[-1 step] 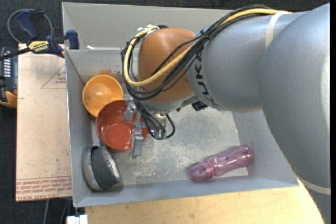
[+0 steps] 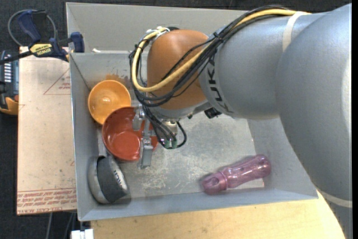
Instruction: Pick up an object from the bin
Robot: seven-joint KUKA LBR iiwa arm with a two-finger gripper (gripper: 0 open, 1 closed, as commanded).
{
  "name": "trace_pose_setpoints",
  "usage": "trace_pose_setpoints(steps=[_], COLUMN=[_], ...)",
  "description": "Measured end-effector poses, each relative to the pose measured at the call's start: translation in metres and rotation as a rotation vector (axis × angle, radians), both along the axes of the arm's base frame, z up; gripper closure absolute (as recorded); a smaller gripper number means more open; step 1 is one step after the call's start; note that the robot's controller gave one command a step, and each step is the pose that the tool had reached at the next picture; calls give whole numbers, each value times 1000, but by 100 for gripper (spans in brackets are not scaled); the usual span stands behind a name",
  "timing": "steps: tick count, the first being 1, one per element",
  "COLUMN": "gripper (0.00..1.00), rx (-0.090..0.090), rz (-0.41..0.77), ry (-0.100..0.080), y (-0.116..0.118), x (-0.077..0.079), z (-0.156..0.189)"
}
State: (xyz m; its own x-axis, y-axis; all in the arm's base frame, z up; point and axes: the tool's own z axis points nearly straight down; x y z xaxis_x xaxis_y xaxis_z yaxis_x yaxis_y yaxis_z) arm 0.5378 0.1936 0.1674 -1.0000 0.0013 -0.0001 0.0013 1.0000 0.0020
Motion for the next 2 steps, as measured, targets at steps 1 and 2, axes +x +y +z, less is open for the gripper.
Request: trace_pose_setpoints(steps=[1, 2], gripper=[0, 0], rx=[2, -1], rz=[277, 473], ry=[-3, 1], y=[56, 7], x=[4, -59], z=[-35, -10])
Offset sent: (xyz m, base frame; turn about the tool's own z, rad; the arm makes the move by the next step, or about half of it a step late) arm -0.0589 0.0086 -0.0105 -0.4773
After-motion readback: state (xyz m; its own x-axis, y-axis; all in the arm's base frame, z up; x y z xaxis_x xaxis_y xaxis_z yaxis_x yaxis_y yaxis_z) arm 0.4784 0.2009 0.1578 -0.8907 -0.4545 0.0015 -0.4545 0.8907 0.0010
